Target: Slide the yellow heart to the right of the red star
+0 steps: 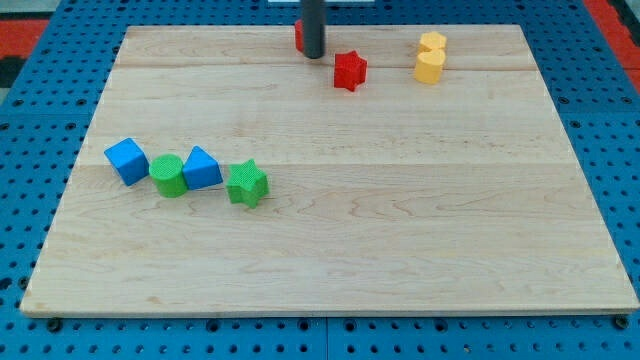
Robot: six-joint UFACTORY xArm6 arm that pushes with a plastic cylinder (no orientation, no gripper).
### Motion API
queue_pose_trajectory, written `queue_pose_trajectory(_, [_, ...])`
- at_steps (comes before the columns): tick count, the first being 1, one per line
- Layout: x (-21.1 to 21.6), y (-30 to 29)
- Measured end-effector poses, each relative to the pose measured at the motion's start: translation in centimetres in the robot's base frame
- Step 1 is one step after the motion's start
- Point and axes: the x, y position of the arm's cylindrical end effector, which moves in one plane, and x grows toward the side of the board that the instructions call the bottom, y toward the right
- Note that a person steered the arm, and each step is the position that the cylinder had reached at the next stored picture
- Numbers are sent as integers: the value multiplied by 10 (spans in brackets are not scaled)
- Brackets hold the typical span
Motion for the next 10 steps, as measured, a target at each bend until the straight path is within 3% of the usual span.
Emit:
queue_pose_trajectory(1, [-32, 15])
queue_pose_trajectory(4, [-44, -172])
queue_pose_trajectory(5, [-47, -92])
queue_pose_trajectory(7, [-48, 152])
queue_pose_trajectory(8, [-26, 214])
queue_pose_trajectory(9, [18, 142])
queue_pose_trajectory(10, [15, 59])
